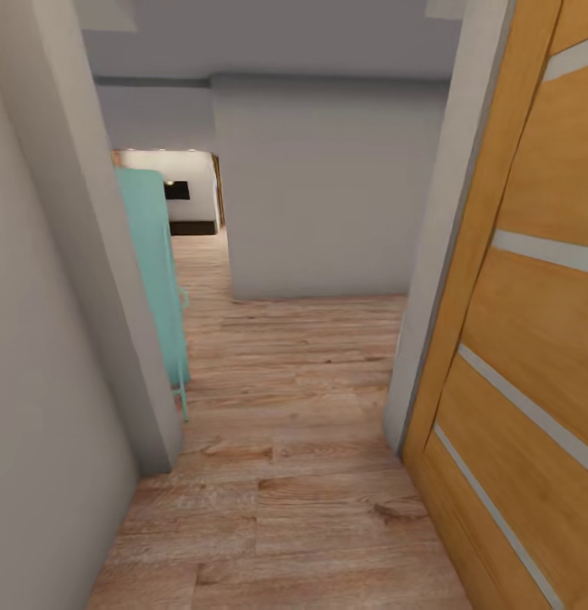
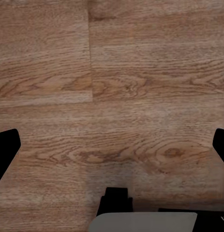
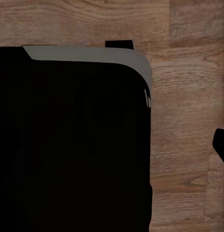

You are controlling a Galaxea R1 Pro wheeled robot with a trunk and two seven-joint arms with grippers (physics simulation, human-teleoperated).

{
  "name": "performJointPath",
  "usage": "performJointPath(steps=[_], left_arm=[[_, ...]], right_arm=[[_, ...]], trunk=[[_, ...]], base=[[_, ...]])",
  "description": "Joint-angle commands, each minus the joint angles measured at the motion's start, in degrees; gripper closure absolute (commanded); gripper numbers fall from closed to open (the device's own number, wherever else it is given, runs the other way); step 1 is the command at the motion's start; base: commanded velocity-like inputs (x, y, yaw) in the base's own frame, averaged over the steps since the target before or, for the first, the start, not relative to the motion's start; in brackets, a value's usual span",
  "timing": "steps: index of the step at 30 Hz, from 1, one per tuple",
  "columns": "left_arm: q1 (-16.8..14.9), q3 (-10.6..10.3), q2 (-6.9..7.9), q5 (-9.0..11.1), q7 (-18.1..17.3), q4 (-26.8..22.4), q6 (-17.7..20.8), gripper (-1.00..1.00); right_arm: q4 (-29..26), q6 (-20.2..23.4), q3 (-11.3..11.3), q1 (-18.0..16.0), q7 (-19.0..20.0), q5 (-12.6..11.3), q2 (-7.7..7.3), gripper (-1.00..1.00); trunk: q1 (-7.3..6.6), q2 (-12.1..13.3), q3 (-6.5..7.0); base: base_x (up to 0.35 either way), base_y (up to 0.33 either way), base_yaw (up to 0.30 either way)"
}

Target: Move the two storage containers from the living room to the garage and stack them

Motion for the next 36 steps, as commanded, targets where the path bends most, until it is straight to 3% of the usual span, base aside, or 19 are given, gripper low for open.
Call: performJointPath(steps=[1, 18, 36], left_arm=[[-0.03, -0.5, 0.0, 0.58, 0.24, 0.06, -0.27, -1.0], [-0.04, -0.42, -0.05, 0.59, 0.24, 0.06, -2.23, -1.0], [-0.06, -0.41, -0.07, 0.6, 0.24, 0.06, -2.59, -1.0]], right_arm=[[0.02, -0.15, -0.23, -0.03, 0.25, 0.04, -0.02, -1.0], [-0.52, -0.15, -0.51, -0.03, 0.25, -0.33, -0.11, -1.0], [0.0, -0.15, -0.27, -0.02, 0.25, -0.06, -0.5, -1.0]], trunk=[[0.03, -0.03, -0.06], [0.03, -0.03, -0.06], [0.03, -0.03, -0.06]], base=[[0.334, -0.114, 0.015], [0.31, -0.13, 0.029], [0.312, 0.086, 0.016]])
